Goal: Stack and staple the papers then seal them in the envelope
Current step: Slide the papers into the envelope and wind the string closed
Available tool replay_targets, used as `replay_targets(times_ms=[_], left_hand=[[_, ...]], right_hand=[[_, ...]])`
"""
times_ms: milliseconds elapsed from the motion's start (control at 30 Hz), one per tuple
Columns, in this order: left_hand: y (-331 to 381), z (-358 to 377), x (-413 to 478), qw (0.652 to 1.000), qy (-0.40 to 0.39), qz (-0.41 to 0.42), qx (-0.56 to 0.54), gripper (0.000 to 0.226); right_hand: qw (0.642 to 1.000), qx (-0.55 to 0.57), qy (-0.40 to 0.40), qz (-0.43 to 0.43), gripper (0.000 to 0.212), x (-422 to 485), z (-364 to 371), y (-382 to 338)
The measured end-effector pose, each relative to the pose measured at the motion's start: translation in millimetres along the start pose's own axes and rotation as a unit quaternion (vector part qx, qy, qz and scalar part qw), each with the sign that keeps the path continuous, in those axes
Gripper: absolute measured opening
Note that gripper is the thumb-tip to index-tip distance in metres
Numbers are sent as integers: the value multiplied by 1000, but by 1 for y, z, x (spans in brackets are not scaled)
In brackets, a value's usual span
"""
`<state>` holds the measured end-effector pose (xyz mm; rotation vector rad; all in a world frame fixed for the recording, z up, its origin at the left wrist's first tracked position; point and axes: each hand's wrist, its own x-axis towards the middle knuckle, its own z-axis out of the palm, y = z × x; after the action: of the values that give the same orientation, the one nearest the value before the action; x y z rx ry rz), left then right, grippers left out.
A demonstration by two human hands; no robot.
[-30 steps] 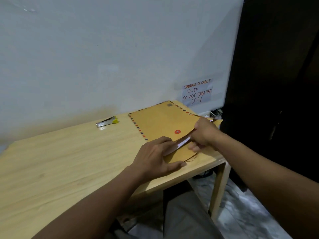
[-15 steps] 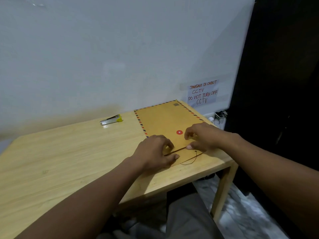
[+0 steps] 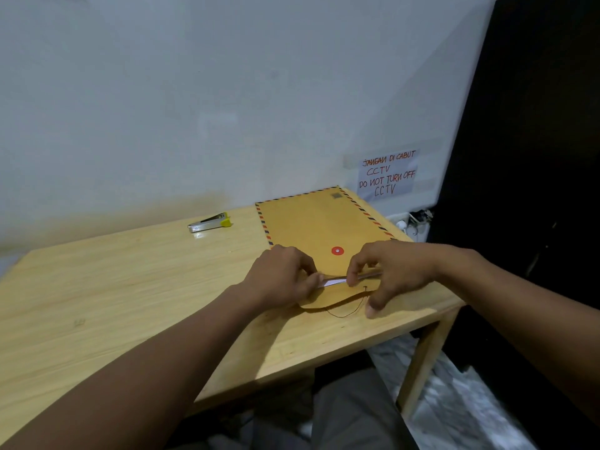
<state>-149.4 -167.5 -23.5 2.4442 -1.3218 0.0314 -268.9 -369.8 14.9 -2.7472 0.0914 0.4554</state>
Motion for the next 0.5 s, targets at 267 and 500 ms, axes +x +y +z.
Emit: replay_targets(times_ms=[267, 500], left_hand=[[-11, 0, -3, 991, -10, -36, -130, 54], [-22, -16, -11, 965, 30, -58, -254, 56]], right_hand=[[986, 30, 145, -78, 14, 10, 14, 5], [988, 87, 115, -50, 29, 16, -5, -19]])
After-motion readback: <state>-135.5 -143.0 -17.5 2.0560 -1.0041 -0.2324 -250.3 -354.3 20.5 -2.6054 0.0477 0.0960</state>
